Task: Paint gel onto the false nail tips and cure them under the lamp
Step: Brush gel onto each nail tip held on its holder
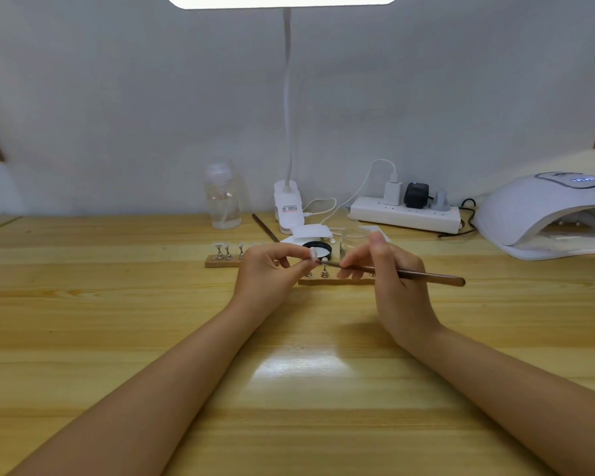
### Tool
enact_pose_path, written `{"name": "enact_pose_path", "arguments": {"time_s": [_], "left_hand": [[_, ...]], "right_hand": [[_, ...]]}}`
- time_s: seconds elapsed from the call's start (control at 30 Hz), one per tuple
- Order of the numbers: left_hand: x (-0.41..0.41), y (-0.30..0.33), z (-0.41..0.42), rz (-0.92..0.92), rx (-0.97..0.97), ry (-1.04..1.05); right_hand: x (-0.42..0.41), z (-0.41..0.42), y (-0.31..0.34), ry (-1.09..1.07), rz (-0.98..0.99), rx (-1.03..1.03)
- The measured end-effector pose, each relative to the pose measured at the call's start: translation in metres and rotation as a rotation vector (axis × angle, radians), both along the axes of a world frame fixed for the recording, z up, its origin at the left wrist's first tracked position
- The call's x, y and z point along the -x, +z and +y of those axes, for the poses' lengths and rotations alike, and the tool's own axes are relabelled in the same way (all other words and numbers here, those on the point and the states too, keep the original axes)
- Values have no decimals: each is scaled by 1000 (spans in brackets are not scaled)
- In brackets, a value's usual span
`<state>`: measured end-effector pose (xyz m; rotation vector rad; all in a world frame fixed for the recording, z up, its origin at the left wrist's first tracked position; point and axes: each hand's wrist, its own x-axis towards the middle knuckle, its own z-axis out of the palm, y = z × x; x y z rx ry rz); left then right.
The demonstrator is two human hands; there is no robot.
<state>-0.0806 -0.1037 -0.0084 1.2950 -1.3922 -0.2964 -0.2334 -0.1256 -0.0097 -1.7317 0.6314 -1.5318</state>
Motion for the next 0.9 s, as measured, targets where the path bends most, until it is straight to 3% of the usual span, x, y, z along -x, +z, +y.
{"name": "enact_pose_path", "arguments": {"time_s": [0.1, 0.3, 0.47, 0.7, 0.83, 0.9], "left_hand": [[0, 1, 0, -10, -7, 2], [0, 1, 1, 6, 1, 7], [1, 2, 3, -9, -13, 39], [1, 2, 2, -45, -32, 48], [1, 0, -1, -33, -24, 66], [0, 0, -1, -42, -20, 61]], "right_hand": [[0, -3, 0, -52, 55, 52], [0, -2, -2, -60, 23, -82], [0, -4, 0, -120, 39, 18], [-1, -2, -1, -48, 151, 80], [-1, -1, -2, 31, 83, -12], [-1, -1, -2, -25, 93, 48]]}}
